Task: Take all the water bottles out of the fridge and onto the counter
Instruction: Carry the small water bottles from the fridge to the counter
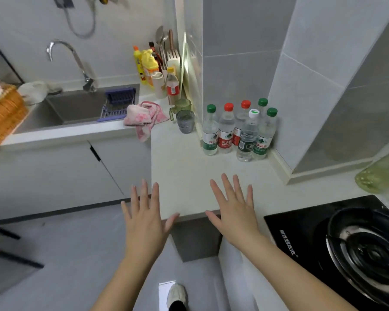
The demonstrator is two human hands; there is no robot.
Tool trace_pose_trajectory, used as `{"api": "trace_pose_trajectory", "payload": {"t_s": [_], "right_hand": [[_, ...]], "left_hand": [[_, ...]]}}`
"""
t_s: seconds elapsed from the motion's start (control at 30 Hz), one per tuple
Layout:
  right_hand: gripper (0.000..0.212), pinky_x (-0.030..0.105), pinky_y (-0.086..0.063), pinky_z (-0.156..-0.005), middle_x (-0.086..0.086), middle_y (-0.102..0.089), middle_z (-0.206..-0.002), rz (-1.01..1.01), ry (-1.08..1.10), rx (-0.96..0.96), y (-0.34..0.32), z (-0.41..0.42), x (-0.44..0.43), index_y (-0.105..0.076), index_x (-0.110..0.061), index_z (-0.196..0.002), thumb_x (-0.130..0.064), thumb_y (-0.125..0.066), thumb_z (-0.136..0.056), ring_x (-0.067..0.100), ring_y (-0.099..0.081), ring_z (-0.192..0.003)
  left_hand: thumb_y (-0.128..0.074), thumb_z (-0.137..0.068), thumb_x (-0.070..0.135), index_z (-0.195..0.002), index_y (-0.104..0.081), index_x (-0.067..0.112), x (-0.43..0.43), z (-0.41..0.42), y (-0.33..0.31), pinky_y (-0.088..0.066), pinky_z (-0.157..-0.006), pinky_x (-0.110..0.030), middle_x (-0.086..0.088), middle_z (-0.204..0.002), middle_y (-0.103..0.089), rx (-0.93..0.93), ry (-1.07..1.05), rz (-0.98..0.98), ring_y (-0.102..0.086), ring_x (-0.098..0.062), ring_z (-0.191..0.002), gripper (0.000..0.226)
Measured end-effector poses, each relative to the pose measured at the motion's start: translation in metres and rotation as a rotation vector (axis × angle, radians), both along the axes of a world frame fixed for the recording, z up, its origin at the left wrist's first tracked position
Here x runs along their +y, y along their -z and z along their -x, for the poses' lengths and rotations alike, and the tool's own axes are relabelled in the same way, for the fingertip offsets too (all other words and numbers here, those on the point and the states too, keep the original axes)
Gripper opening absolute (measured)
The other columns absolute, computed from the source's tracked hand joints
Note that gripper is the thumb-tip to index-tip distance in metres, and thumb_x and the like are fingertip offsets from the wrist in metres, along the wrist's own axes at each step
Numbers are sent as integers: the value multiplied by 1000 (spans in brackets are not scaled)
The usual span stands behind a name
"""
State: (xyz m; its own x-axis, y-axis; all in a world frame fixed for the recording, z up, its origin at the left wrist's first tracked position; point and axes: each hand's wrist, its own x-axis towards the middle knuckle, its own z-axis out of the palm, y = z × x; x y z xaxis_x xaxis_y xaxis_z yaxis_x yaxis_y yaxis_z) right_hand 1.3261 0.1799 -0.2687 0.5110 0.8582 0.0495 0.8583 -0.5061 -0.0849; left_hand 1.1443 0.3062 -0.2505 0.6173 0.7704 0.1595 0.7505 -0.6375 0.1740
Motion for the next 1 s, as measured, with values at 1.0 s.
{"api": "trace_pose_trajectory", "payload": {"t_s": [1.0], "right_hand": [[78, 56, 5, -118, 6, 8, -165, -172, -1217, -50, -50, 552, 54, 9, -34, -155, -65, -32, -95, 31, 14, -150]], "left_hand": [[-16, -83, 74, -154, -20, 17, -185, 558, -45, -19, -116, -58, -12, -162, -12, -5, -955, -92, -4, -35, -149, 91]]}}
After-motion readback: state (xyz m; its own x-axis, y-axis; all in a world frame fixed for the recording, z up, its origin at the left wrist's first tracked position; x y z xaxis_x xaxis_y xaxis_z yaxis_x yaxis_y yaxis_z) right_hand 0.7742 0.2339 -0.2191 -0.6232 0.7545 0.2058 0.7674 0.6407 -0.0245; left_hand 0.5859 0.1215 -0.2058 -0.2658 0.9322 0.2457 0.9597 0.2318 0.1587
